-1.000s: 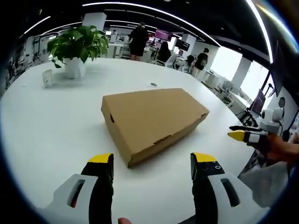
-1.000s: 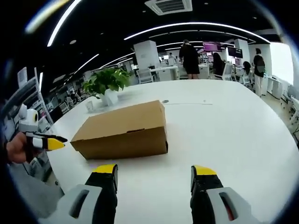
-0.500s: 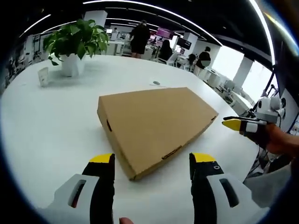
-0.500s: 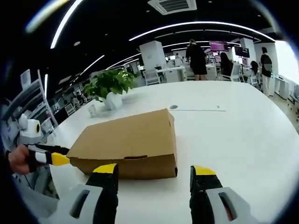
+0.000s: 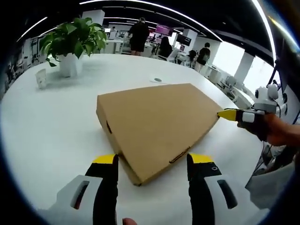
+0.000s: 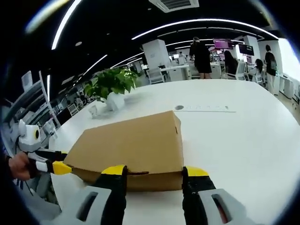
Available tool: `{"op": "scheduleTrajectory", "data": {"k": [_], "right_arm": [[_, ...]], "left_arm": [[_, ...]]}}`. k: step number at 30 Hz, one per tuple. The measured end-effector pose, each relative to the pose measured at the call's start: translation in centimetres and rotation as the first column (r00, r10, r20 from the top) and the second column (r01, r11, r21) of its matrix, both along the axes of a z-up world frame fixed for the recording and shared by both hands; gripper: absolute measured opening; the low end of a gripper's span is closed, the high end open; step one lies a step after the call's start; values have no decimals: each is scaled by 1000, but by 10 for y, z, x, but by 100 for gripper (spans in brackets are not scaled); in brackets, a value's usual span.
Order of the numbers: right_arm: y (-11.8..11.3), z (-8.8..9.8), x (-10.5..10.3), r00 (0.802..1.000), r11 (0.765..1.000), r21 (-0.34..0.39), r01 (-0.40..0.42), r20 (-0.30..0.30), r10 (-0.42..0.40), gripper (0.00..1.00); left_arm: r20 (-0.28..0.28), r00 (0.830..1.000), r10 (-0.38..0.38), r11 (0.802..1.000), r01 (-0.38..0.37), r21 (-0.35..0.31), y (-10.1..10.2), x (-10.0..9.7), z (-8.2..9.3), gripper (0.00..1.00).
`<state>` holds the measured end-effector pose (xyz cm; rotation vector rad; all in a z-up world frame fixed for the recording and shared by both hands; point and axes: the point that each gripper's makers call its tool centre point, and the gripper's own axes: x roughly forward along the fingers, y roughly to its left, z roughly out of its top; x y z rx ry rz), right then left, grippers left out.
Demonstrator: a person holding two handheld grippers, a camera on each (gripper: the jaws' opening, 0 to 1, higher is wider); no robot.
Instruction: Operate the shoe box by opening the lid, removing the specified soft item, and placing it in the target area until the item is outside and the box remains undamaged.
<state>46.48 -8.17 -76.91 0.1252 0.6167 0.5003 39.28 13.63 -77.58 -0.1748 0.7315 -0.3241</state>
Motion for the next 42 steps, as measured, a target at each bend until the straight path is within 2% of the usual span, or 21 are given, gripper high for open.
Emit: {"op": "scheduleTrajectory", "data": {"k": [5,9,16,23,36,42], "right_arm": [[0,0,1,1000,1000,9,13,-1,-13,44],[-3,3,2,997,996,44,79,-5,-79,38],[5,6,-8,996,995,45,91,-12,-91,37],[13,6,-16,995,994,43,103,-12,-103,37],[39,2,-48,997,996,45,76,-26,-75,37],[52,1,-56,998,997,48,58,-25,-57,37]], "left_arm": [[1,1000,-6,1000,6,6,0,-1,0,58],[3,1000,0,1000,0,9,-2,-2,1,58],[4,1000,-5,1000,5,25,2,-3,2,58],[-2,1000,-5,999,5,51,14,-7,1,60],[-22,999,-28,998,29,64,40,-36,2,59],[-26,999,-24,997,26,70,53,-47,2,59]]}}
